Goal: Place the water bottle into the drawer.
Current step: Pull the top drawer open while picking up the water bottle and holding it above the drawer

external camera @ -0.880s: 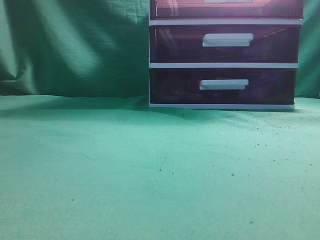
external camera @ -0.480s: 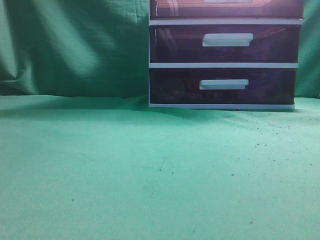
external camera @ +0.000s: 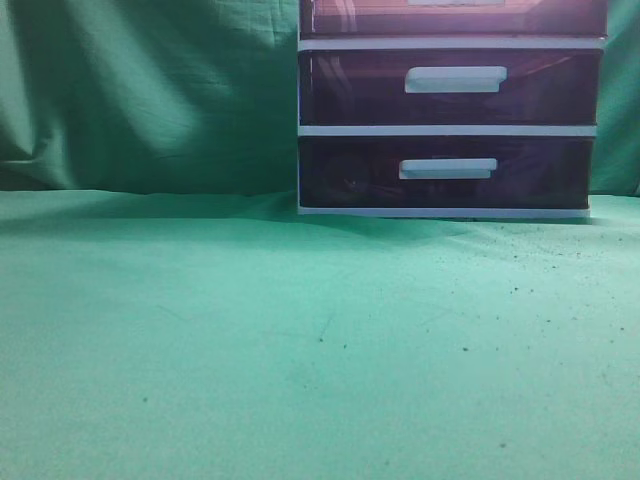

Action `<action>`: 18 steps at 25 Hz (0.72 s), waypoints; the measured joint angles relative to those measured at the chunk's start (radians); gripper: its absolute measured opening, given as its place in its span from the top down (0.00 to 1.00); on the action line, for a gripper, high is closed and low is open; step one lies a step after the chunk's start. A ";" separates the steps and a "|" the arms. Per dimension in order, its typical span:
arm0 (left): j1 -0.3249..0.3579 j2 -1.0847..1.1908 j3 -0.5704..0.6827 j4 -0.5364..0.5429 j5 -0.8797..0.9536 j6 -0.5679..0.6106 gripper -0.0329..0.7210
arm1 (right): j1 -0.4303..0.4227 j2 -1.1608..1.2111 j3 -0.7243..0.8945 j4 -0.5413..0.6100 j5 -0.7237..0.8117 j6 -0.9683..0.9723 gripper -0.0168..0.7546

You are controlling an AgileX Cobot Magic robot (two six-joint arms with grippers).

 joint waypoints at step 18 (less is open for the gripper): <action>0.000 0.066 -0.141 0.043 -0.094 -0.146 0.96 | 0.000 0.000 0.000 0.000 0.000 0.000 0.98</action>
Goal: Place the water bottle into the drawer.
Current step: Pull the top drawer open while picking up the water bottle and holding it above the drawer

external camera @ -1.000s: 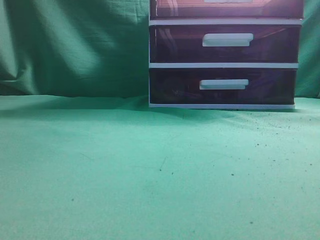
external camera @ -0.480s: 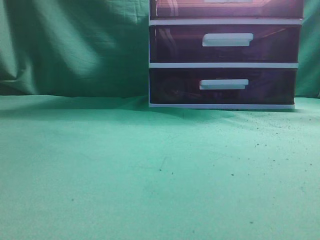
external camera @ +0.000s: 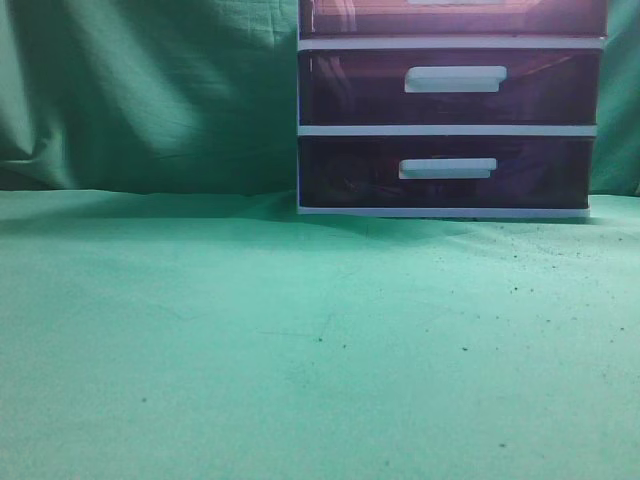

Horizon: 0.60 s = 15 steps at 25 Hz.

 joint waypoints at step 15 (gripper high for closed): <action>-0.011 0.564 -0.255 -0.139 0.209 0.182 0.96 | 0.000 0.000 0.000 0.000 0.000 0.000 0.98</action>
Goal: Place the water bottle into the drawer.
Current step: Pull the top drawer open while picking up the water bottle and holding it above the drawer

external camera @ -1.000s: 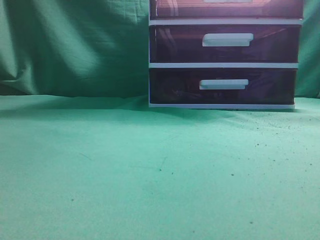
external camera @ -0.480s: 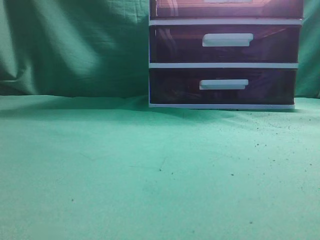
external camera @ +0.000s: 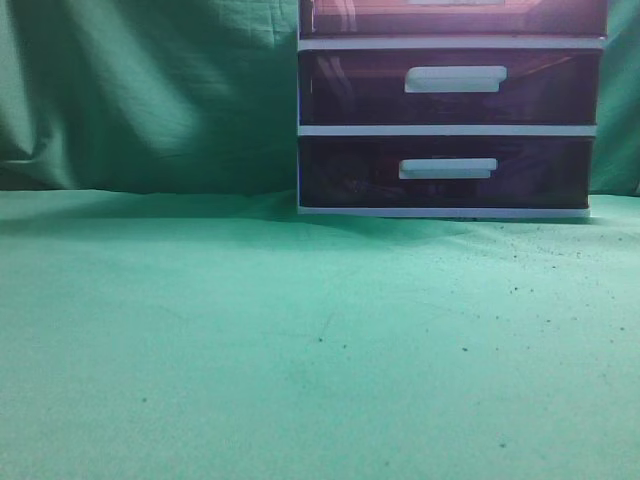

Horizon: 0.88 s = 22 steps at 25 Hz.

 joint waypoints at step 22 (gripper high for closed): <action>-0.056 0.701 -0.362 -0.082 -0.042 0.113 0.11 | 0.000 0.000 0.000 0.000 0.000 0.000 0.98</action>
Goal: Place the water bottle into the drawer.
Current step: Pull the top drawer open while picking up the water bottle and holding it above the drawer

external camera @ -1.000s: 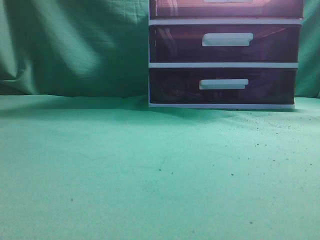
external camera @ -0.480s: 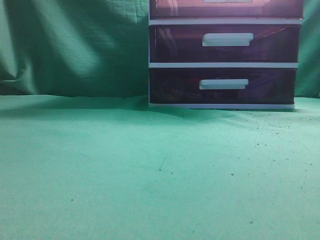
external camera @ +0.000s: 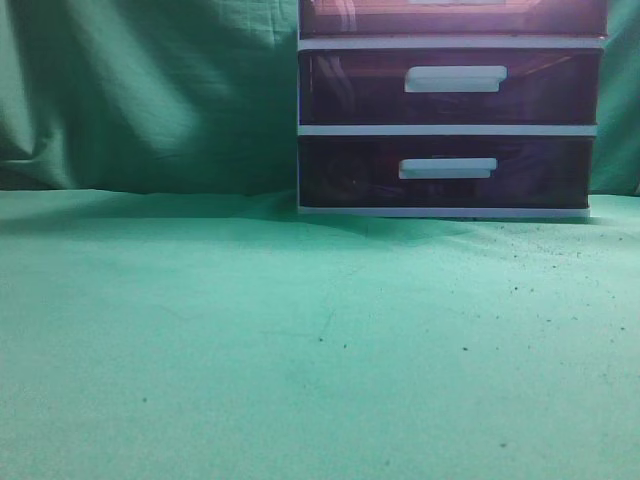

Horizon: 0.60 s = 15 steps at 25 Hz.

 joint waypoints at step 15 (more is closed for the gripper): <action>-0.002 0.210 -0.140 0.023 0.000 0.010 0.56 | 0.000 0.000 0.000 0.000 0.000 0.000 0.98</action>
